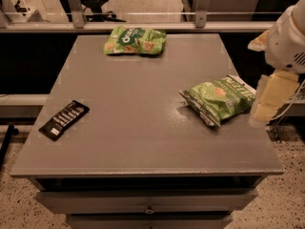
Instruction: Pick green jalapeno chip bag
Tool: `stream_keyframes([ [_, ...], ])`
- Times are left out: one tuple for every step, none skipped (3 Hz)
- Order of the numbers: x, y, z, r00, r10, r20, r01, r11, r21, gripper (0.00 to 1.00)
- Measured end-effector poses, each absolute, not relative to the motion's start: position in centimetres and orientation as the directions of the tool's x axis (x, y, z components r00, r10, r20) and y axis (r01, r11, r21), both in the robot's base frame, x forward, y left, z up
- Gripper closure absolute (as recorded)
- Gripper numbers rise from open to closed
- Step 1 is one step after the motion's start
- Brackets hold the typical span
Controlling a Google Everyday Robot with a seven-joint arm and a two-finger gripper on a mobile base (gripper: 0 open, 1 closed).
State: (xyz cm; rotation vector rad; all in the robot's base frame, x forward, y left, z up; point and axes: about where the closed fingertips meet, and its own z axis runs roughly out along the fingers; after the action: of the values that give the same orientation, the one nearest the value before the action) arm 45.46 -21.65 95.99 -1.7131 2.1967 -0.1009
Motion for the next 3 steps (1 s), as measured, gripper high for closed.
stream_keyframes([
  [49.1, -22.4, 90.6, -0.188, -0.940, -0.286, -0.922, 0.270, -0.279, 0.00],
  [51.6, -23.2, 87.0, -0.192, -0.926, -0.325, -0.916, 0.288, -0.278, 0.00],
  [53.4, -24.0, 85.4, -0.216, -0.907, -0.361, -0.909, 0.322, -0.266, 0.18],
])
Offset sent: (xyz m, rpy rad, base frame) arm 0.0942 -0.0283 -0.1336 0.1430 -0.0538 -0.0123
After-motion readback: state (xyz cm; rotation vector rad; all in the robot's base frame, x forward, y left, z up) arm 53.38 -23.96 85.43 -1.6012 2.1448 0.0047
